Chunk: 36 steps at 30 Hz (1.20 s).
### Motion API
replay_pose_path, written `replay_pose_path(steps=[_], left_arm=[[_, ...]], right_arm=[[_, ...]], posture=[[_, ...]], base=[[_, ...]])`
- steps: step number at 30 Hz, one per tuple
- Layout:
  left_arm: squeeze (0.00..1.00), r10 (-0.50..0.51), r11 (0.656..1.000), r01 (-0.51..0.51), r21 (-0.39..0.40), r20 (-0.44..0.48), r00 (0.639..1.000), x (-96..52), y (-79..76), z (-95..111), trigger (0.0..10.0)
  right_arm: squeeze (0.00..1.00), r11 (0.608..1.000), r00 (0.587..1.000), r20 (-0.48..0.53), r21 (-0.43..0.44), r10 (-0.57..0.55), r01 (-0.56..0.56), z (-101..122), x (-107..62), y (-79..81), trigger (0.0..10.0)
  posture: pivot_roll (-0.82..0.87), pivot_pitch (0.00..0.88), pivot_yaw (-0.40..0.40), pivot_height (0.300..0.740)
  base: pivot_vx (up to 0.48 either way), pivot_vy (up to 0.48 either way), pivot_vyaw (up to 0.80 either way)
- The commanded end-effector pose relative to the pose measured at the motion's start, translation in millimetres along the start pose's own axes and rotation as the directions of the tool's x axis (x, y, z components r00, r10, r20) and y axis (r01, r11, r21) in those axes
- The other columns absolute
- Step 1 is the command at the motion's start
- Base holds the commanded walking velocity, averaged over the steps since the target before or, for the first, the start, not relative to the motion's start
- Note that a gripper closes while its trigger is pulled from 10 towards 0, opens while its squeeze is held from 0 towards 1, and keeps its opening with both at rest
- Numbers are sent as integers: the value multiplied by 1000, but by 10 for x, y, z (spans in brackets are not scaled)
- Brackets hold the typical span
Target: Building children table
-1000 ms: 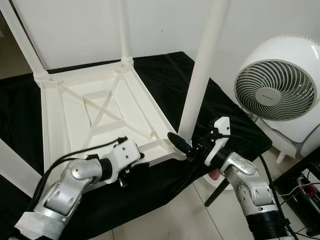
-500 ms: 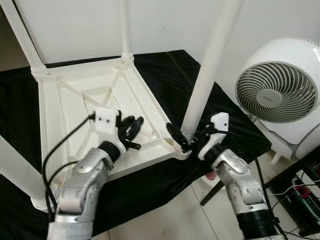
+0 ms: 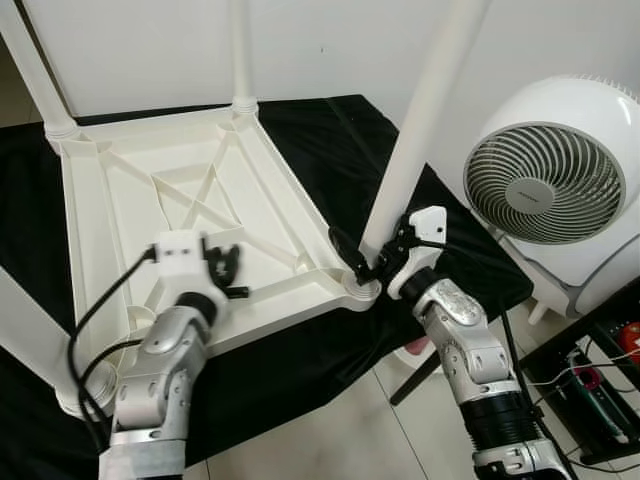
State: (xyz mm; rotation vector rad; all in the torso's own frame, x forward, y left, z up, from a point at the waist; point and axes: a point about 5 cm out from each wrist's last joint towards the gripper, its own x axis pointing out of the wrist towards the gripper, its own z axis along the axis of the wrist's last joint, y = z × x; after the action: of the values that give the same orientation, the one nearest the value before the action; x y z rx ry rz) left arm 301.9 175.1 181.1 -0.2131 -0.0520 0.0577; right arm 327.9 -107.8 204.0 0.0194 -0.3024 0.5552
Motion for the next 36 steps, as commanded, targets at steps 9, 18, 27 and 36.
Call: replay_pose_path(steps=[9,18,27,36], left_arm=[[0,486,868,-497,18,180,855,-129,326,301,10000],[0,586,797,-604,-14,262,767,-239,341,430,10000],[0,589,777,-629,29,319,743,-241,355,515,10000],[0,576,757,-646,97,368,730,-250,546,612,10000]], right_arm=[[0,1000,1000,-12,-10,15,-15,-58,123,86,10000],[0,990,990,-23,14,140,-140,-85,261,176,10000],[0,965,965,-50,60,257,-254,-202,423,388,10000],[0,954,954,-36,60,297,-295,-236,487,612,10000]], posture=[[47,176,-103,740],[55,182,-111,740],[58,185,-109,740],[66,187,-115,740]], base=[[0,0,0],[0,0,0],[0,0,0],[0,0,0]])
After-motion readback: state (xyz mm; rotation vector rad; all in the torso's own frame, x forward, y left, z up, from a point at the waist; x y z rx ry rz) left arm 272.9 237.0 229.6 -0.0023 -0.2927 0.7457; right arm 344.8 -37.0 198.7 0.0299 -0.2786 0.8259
